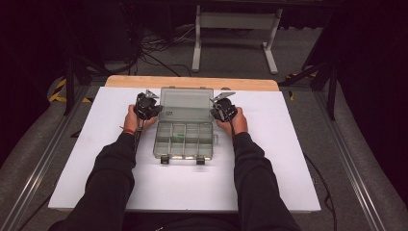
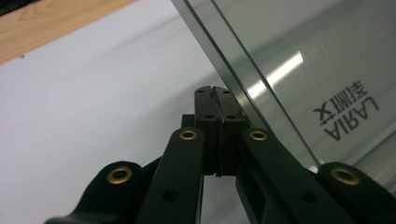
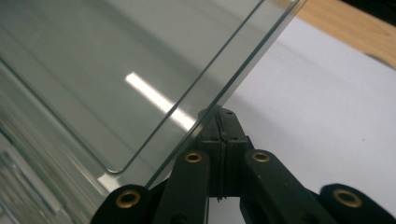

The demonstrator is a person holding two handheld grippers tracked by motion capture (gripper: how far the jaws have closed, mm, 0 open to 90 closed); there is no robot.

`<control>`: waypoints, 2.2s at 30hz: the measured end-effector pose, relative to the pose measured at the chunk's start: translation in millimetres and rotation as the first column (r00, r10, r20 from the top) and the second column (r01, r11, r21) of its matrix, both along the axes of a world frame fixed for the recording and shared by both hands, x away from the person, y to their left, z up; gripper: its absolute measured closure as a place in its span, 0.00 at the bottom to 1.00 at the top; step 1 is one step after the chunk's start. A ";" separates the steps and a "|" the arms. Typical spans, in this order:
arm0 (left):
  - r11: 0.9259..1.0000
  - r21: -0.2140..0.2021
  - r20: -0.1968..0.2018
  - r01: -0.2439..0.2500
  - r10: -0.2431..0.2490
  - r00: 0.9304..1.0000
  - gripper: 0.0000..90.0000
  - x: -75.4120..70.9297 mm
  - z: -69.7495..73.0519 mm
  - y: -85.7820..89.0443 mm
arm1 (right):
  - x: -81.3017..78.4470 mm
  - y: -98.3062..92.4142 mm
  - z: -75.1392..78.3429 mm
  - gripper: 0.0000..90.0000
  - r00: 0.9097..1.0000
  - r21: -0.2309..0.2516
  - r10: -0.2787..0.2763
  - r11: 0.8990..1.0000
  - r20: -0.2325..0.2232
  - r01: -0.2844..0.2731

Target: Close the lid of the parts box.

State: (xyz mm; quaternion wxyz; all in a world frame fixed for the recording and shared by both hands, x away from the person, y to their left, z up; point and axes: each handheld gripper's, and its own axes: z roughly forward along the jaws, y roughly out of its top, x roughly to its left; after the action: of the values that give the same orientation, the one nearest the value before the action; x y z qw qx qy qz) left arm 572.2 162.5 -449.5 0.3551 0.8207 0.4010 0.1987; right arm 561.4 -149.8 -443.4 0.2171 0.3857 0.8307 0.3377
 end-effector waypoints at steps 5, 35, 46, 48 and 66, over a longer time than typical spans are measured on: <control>1.000 0.001 0.018 -0.002 0.002 1.000 0.99 1.1 3.1 -0.7 | 1.0 1.1 3.6 1.00 1.000 -0.019 0.001 1.000 0.018 -0.001; 0.998 -0.034 0.122 0.045 -0.040 0.992 0.98 -8.6 36.1 7.8 | -6.7 0.1 39.0 1.00 0.991 0.031 0.018 0.999 0.131 -0.023; 0.997 -0.052 0.161 0.056 -0.047 0.986 0.99 -13.8 52.6 8.5 | -11.3 -3.4 54.5 1.00 0.984 0.076 0.035 0.996 0.175 -0.049; 0.996 -0.063 0.168 0.066 -0.055 0.984 0.99 -15.8 56.7 8.9 | -12.1 -4.7 56.0 1.00 0.983 0.078 0.037 0.996 0.178 -0.051; 0.989 -0.034 0.219 0.146 -0.135 0.966 0.98 -31.8 77.7 14.8 | -26.6 -10.2 75.9 1.00 0.978 0.160 0.084 0.980 0.194 -0.116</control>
State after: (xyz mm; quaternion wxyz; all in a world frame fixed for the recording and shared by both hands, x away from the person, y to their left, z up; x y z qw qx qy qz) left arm 540.4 177.3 -371.8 0.4300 0.8116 0.3056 0.2510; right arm 534.8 -160.0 -367.5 0.2427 0.3272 0.7933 0.4524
